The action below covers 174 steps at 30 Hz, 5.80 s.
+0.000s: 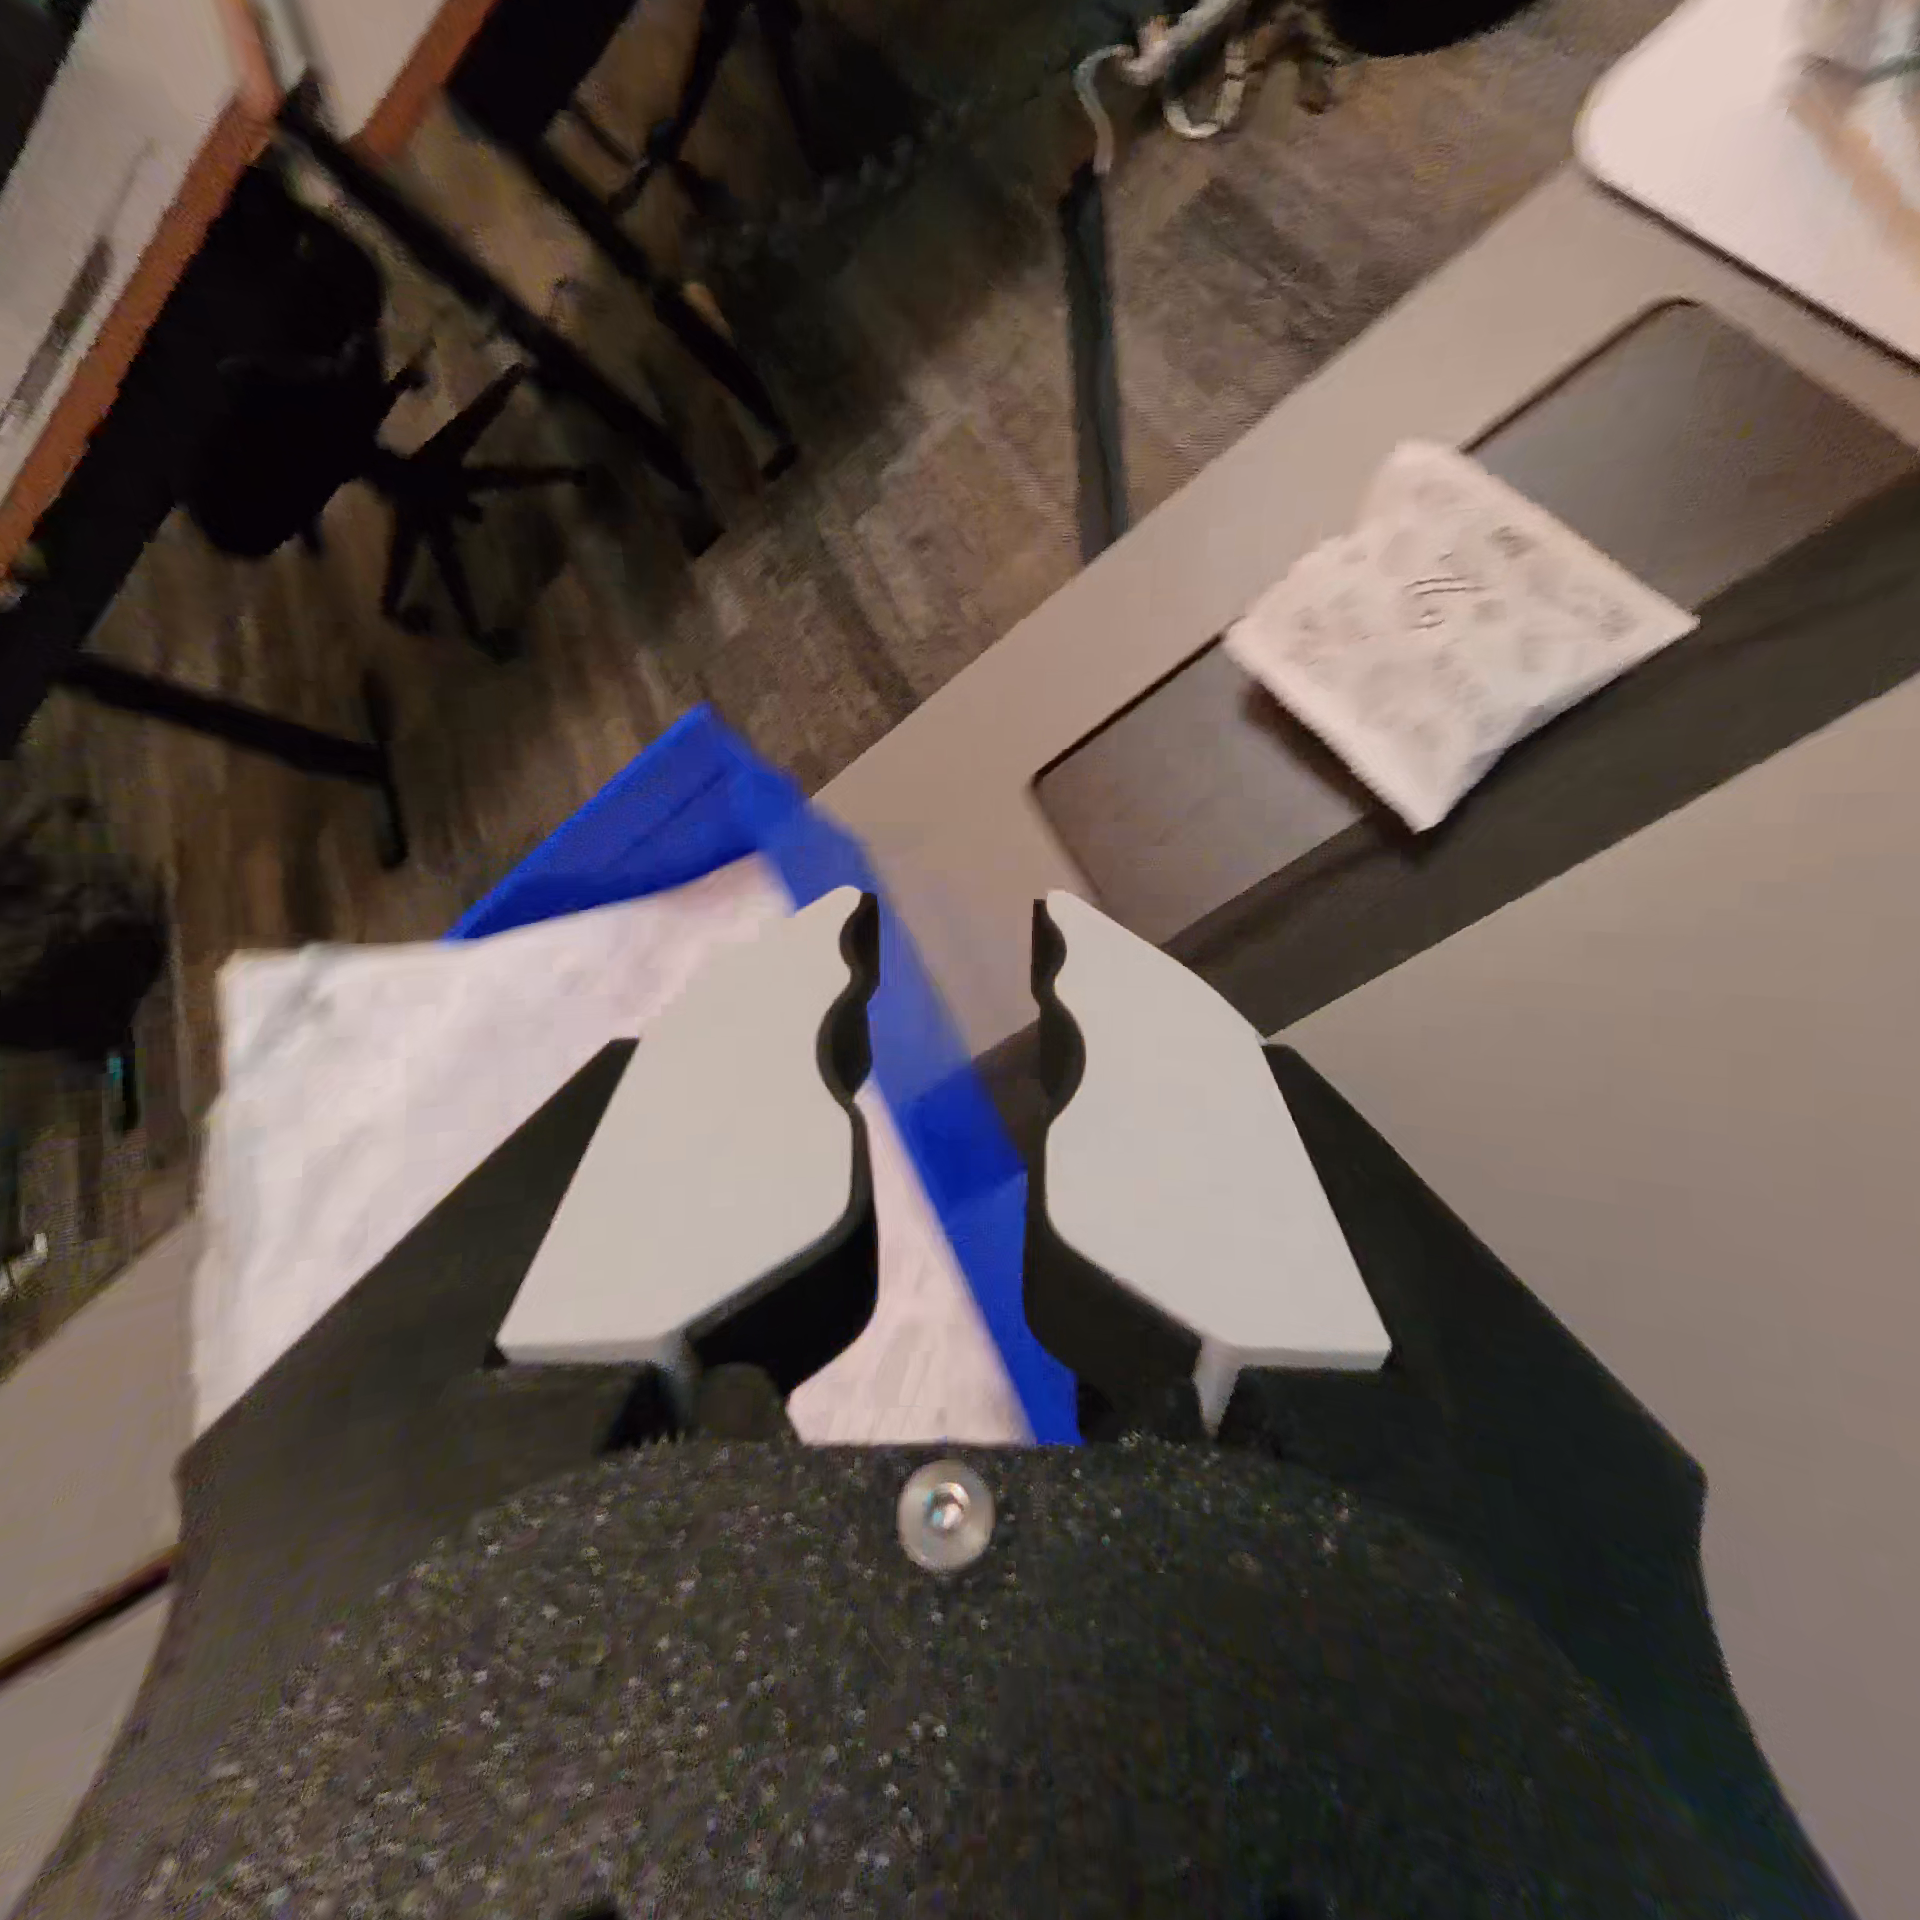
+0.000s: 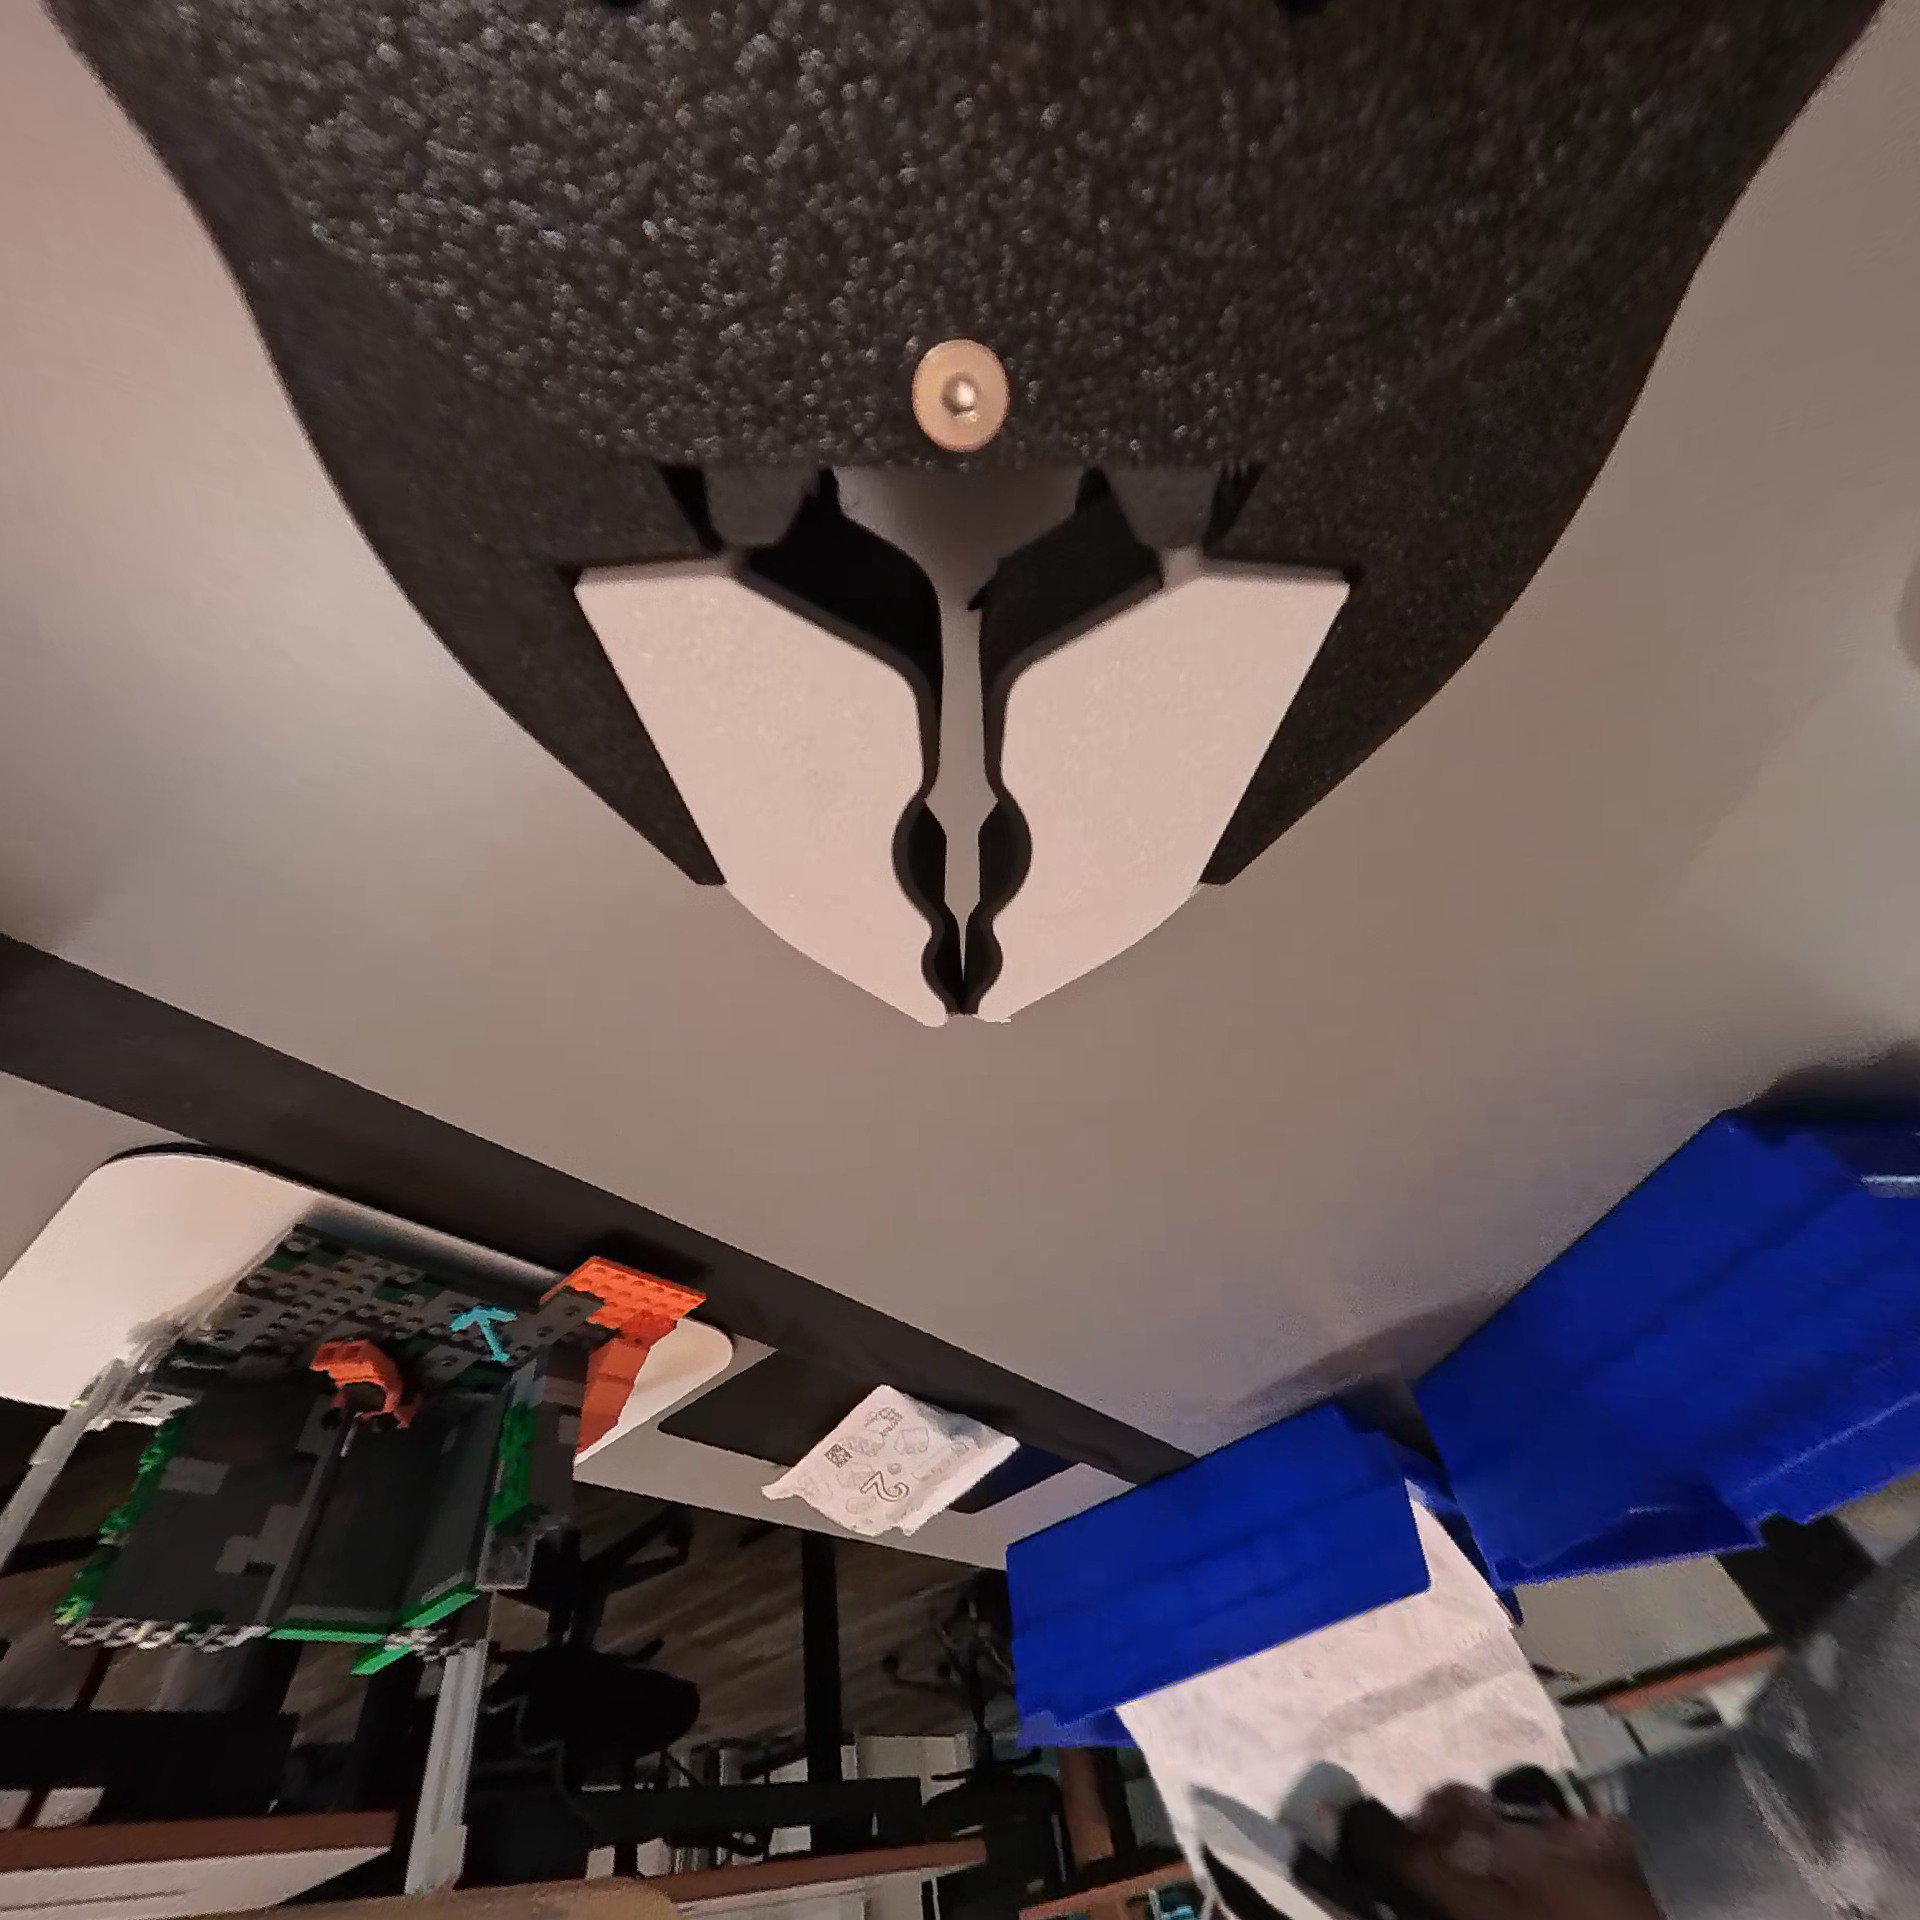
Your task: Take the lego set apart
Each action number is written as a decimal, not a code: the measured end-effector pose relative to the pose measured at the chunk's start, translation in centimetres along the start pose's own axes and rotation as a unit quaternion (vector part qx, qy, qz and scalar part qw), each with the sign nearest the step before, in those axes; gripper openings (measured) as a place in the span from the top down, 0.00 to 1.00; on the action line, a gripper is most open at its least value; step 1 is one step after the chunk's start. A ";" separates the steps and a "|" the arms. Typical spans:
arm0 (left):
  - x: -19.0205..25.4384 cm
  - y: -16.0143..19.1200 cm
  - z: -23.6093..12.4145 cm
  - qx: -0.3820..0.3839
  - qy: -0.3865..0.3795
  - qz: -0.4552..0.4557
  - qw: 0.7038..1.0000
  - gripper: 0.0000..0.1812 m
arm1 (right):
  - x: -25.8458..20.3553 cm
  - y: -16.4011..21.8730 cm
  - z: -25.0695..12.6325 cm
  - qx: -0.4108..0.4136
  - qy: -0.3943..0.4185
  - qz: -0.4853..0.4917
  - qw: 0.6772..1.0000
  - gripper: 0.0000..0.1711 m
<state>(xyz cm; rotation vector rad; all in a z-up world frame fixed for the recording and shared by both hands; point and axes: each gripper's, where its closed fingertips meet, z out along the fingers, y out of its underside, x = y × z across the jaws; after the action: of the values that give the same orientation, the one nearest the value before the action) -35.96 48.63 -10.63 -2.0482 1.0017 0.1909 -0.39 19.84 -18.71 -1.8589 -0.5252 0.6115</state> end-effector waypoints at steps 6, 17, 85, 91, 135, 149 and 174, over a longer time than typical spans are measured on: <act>-10.2 9.4 -6.4 -0.055 -0.082 -0.105 0.990 0.85 | -0.6 0.4 0.7 -0.012 -0.004 -0.008 1.000 1.00; -8.2 21.5 -5.6 -0.160 0.034 -0.245 0.956 0.78 | 0.0 1.4 1.3 -0.030 0.004 -0.010 0.999 1.00; -4.1 -4.0 -20.0 -0.022 -0.028 -0.004 0.999 1.00 | 0.0 -1.2 -1.4 0.003 0.004 0.008 1.000 1.00; 0.3 -4.0 -16.2 -0.050 0.075 0.016 0.996 1.00 | -0.2 -1.0 -1.3 -0.003 -0.001 0.015 1.000 1.00; -7.3 16.4 -6.5 -0.156 0.003 -0.178 0.972 0.83 | -1.4 1.0 -0.4 -0.036 -0.015 0.004 0.999 1.00; -12.5 21.8 -7.3 -0.072 -0.095 -0.355 0.927 0.76 | -1.5 2.5 0.7 -0.059 -0.017 0.013 0.998 1.00; -8.7 15.7 -8.4 -0.029 -0.234 -0.109 0.966 0.99 | -1.3 1.6 -0.2 -0.044 -0.013 0.011 0.999 1.00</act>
<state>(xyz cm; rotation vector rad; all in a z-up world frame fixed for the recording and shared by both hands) -54.72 42.23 -10.92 -2.0143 0.4803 0.5640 -1.16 18.33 -19.88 -1.9445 -0.5577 0.6369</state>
